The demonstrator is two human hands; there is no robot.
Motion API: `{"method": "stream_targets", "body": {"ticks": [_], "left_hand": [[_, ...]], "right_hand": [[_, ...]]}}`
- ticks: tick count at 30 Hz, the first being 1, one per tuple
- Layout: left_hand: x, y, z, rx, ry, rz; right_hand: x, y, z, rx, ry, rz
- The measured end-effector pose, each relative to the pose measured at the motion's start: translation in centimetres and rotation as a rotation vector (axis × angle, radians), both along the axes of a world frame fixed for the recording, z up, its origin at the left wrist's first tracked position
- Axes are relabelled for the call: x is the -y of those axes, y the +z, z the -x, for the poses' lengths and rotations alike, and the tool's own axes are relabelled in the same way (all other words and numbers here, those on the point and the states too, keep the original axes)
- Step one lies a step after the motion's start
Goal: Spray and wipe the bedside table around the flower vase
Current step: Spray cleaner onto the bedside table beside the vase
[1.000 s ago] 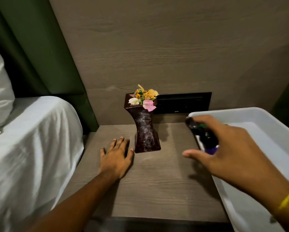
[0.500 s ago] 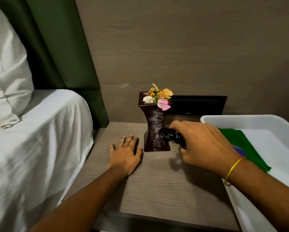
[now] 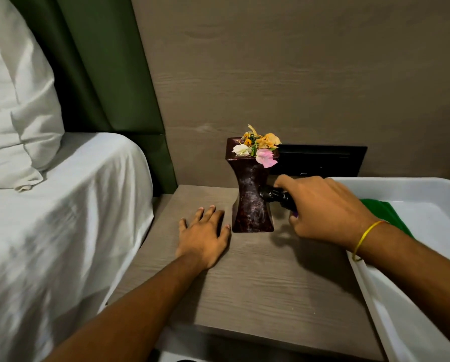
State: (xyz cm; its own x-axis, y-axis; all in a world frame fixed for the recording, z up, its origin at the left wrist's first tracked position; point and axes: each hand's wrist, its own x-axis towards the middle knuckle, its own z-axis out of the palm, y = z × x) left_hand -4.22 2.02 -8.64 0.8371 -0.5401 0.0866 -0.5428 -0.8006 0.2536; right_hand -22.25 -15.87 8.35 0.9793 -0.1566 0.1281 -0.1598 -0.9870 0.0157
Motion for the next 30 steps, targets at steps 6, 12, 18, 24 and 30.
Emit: {"method": "stream_targets", "body": {"ticks": [6,12,18,24,30], "left_hand": [[0.0,0.0,-0.1,-0.01,0.001,0.005],[0.1,0.2,0.0,-0.002,0.001,-0.007],[0.0,0.3,0.1,-0.004,-0.001,-0.001],[0.0,0.3,0.1,-0.02,-0.002,0.007],[-0.1,0.5,0.5,-0.025,-0.005,-0.001]], "right_hand": [[-0.3,-0.2,0.5,-0.024,0.032,-0.025],[-0.9,-1.5,1.6,-0.132,0.041,0.051],[-0.2,-2.8,2.1,-0.224,0.026,0.039],[0.1,-3.5,2.5,-0.225,0.039,0.011],[0.1,-2.7,2.4,-0.136,0.047,-0.052]]}}
